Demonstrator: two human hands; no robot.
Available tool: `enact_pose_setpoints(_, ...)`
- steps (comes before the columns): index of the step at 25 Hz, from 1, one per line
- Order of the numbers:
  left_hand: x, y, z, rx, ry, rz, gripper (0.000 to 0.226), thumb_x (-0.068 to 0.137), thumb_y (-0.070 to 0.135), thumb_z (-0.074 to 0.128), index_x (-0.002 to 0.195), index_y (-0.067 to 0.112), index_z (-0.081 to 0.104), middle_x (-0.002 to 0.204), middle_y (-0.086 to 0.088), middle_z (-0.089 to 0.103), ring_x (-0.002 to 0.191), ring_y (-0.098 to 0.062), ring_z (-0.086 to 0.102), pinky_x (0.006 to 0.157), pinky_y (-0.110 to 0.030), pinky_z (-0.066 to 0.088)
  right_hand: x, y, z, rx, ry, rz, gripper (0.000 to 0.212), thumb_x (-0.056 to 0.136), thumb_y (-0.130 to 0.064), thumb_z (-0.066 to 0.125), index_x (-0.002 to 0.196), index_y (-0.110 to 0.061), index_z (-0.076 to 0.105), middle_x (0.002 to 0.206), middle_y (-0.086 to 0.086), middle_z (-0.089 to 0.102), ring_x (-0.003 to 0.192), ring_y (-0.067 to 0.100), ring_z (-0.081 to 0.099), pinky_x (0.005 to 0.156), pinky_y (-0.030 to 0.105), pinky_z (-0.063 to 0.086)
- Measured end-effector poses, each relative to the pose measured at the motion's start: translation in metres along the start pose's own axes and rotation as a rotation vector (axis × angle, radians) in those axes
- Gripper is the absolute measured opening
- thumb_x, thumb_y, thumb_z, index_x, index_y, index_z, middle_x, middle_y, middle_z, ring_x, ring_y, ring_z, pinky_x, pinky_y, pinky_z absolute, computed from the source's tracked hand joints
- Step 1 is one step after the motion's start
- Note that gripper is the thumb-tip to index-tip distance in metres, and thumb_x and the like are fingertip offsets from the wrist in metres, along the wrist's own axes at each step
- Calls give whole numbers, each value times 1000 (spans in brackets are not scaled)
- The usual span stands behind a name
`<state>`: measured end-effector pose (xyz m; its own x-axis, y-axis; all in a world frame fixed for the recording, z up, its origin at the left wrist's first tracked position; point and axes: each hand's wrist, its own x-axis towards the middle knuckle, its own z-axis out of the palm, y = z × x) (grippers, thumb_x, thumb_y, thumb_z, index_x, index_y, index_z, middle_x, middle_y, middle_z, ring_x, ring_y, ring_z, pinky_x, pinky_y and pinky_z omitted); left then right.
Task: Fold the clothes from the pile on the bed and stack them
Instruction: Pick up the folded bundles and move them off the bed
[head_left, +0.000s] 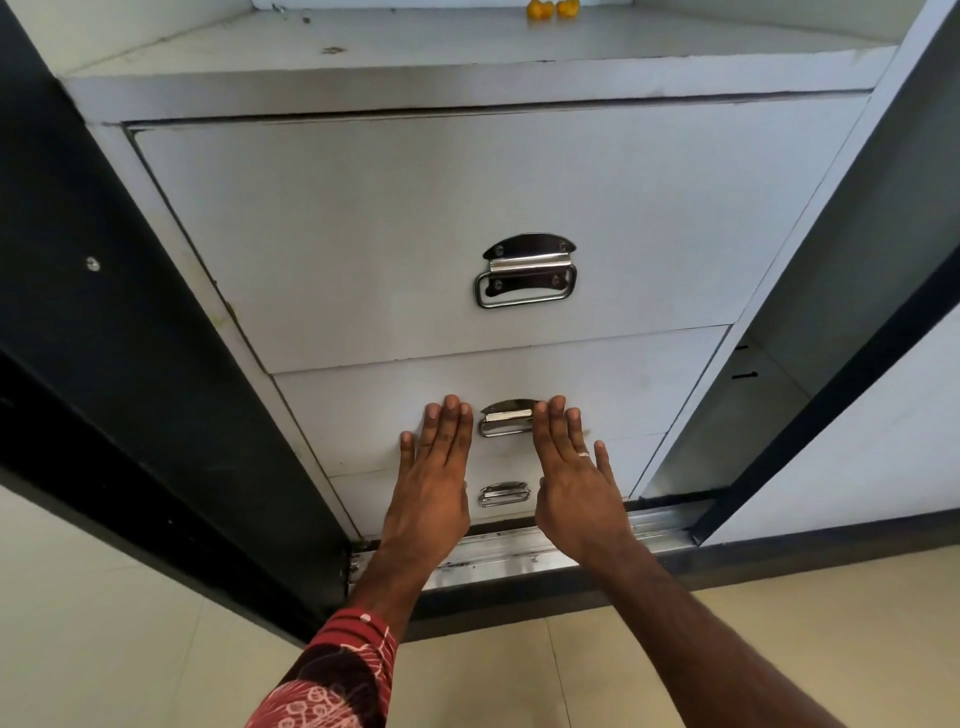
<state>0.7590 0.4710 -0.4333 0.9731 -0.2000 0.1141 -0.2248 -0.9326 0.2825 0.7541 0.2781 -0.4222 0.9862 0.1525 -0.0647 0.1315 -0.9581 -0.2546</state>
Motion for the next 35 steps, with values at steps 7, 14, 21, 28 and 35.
enact_pose_setpoints(7,0,3,1,15,14,-3,114,98,16,58,144,29,-46,152,8,-53,141,-13,-47,116,-42,-25,3,0,1,11,2,1,107,100,-13,50,145,-32,-45,156,-9,-49,150,18,-34,127,52,-3)
enact_pose_setpoints(14,-37,61,-66,-60,-32,-45,81,95,26,66,161,14,21,170,-7,13,154,-25,26,122,-47,29,-34,-27,-70,-6,-142,35,87,99,-22,57,166,-24,1,173,-3,-5,160,20,2,125,58,20)
enact_pose_setpoints(21,-2,168,-300,-38,89,208,21,90,31,62,100,18,74,81,1,77,67,-27,73,61,-35,59,-96,-45,-337,25,19,149,39,100,-21,52,138,-23,59,129,3,70,111,30,69,95,42,54)
enact_pose_setpoints(28,87,365,-556,56,356,934,27,93,29,57,103,10,74,91,-6,73,76,-25,69,68,-35,56,-175,0,-612,184,630,324,27,94,-15,66,121,-12,71,114,10,75,96,31,74,85,36,58)
enact_pose_setpoints(35,154,537,-717,487,510,1184,50,82,13,75,131,17,66,145,-7,58,143,-28,45,113,-51,37,-186,37,-781,401,819,302,46,100,-7,62,145,-10,53,144,9,59,129,26,59,111,30,41)
